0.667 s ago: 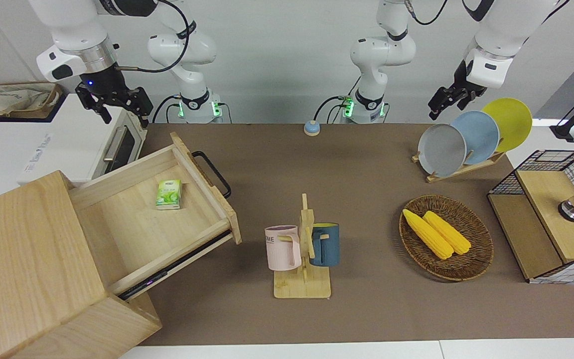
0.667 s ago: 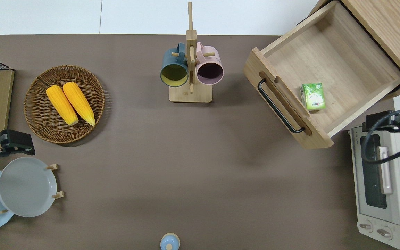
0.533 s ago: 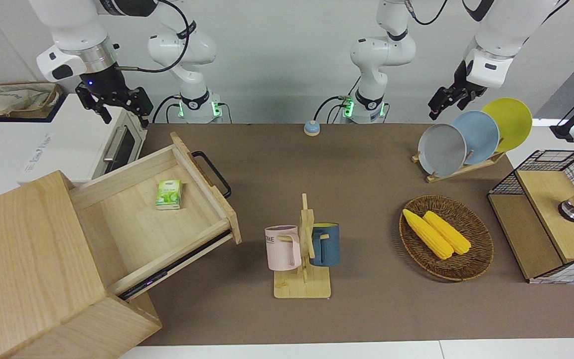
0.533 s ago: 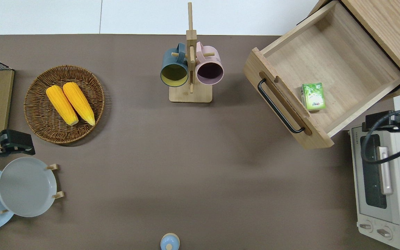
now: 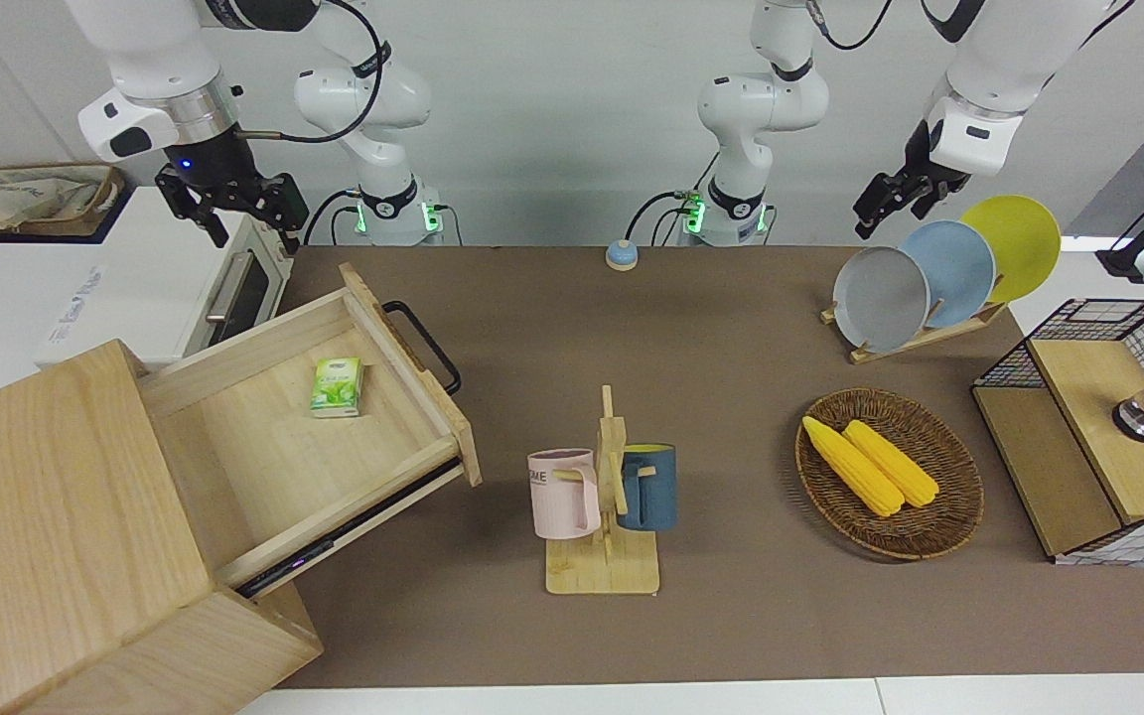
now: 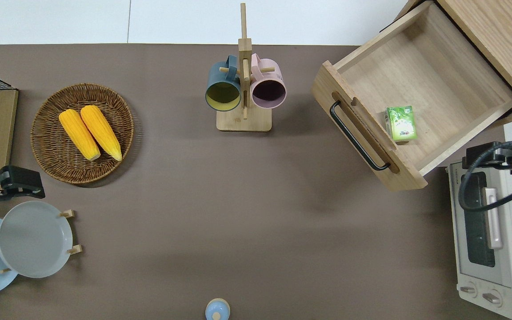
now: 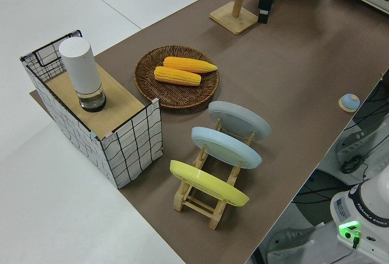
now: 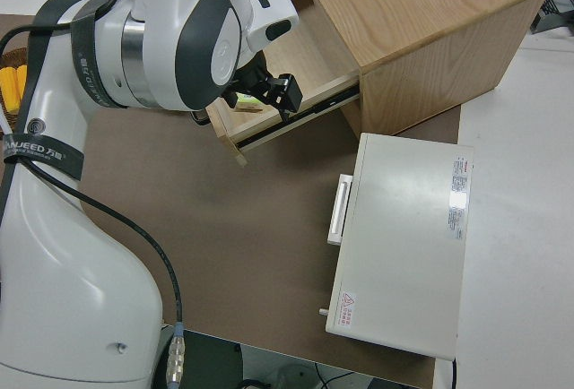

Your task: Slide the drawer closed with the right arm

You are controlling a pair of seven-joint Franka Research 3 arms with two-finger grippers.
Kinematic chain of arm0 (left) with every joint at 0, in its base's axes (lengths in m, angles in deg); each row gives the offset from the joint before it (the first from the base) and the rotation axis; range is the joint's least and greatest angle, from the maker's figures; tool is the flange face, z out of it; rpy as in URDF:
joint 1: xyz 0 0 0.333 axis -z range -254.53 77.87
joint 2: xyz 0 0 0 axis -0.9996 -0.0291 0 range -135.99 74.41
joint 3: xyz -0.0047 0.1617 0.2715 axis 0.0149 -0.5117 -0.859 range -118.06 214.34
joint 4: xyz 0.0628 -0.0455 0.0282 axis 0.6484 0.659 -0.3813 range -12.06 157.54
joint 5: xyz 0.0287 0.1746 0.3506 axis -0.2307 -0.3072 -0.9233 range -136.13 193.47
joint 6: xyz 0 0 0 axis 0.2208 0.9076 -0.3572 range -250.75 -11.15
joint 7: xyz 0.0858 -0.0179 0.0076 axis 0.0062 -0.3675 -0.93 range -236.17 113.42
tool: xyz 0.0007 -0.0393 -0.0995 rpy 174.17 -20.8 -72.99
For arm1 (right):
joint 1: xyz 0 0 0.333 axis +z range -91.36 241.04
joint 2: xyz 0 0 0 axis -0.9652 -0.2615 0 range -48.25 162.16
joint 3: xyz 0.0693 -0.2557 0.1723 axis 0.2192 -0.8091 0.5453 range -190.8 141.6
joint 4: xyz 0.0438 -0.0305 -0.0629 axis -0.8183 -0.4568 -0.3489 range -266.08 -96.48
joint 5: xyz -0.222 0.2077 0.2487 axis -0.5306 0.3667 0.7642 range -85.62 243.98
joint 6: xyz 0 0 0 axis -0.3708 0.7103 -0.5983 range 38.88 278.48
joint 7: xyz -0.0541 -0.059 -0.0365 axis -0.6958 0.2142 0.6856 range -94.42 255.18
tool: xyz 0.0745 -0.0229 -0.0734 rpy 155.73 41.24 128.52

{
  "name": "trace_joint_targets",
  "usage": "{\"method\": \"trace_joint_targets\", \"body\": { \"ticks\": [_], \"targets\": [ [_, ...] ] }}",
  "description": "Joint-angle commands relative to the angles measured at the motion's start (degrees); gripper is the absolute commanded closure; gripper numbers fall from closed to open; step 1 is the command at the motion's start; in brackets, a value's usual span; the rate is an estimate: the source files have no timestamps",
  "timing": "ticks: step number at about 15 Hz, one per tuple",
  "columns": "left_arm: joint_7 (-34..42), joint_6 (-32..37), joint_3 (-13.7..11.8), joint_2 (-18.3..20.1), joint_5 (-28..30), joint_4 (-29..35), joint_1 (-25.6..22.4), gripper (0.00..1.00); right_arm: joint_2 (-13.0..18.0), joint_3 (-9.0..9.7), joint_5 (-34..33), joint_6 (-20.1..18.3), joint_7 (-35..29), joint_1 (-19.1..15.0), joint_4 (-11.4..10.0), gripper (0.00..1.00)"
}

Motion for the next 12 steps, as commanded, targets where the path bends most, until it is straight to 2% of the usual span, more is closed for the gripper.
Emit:
{"method": "trace_joint_targets", "body": {
  "ticks": [1, 2, 3, 4, 6, 8, 10, 12],
  "targets": [
    [0.55, 0.12, -0.29, 0.49, 0.21, -0.02, 0.24, 0.01, -0.40, 1.72, -2.58, -0.22, 0.34, -0.59, 1.09, 0.604],
    [0.55, 0.12, -0.29, 0.49, 0.21, -0.02, 0.24, 0.01, -0.40, 1.81, -2.67, -0.31, -0.70, -0.59, 1.09, 0.783],
    [0.55, 0.12, -0.29, 0.49, 0.21, -0.02, 0.24, 0.01, -0.31, 1.89, -2.67, -0.31, -1.67, -0.59, 1.09, 0.868],
    [0.55, 0.12, -0.29, 0.49, 0.21, -0.02, 0.24, 0.01, -0.31, 2.07, -2.58, -0.39, -3.42, -0.59, 1.09, 0.993],
    [0.55, 0.12, -0.29, 0.49, 0.21, -0.02, 0.24, 0.01, -0.31, 2.68, -1.62, -1.44, -7.46, -0.59, 1.09, 1.000],
    [0.55, 0.12, -0.29, 0.49, 0.21, -0.02, 0.24, 0.01, -0.31, 4.87, -0.21, -3.37, -15.78, -0.51, 1.01, 1.000],
    [0.55, 0.12, -0.29, 0.49, 0.21, -0.02, 0.24, 0.01, -0.31, 6.46, -0.03, -4.52, -18.81, -0.50, 0.92, 1.000],
    [0.55, 0.12, -0.29, 0.49, 0.21, -0.02, 0.24, 0.01, -0.05, 6.82, 1.62, -5.40, -22.58, 0.20, 0.92, 1.000]
  ]
}}
